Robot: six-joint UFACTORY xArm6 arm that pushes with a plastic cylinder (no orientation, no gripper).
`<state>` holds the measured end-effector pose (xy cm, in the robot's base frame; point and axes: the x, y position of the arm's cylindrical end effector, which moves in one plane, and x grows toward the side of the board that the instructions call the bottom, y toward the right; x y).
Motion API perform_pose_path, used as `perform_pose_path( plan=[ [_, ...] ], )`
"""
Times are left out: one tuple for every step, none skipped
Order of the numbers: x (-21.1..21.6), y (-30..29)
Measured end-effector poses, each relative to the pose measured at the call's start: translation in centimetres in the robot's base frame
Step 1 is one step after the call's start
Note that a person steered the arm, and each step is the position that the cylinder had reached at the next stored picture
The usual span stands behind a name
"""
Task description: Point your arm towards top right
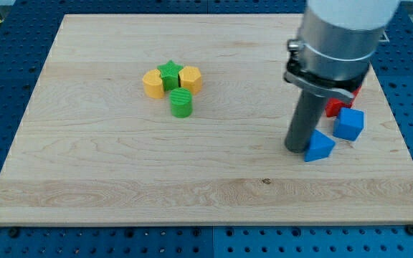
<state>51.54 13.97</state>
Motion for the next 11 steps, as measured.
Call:
perform_pose_path(
  plan=[
    [0.0, 2.9],
    [0.0, 3.6],
    [0.6, 3.4],
    [0.8, 2.9],
    [-2.4, 0.7],
    [-7.2, -1.4],
    [-9.5, -1.9],
    [-10.4, 0.0],
    [-15.9, 5.6],
    [-17.7, 10.9],
    [-18.3, 12.0]
  ],
)
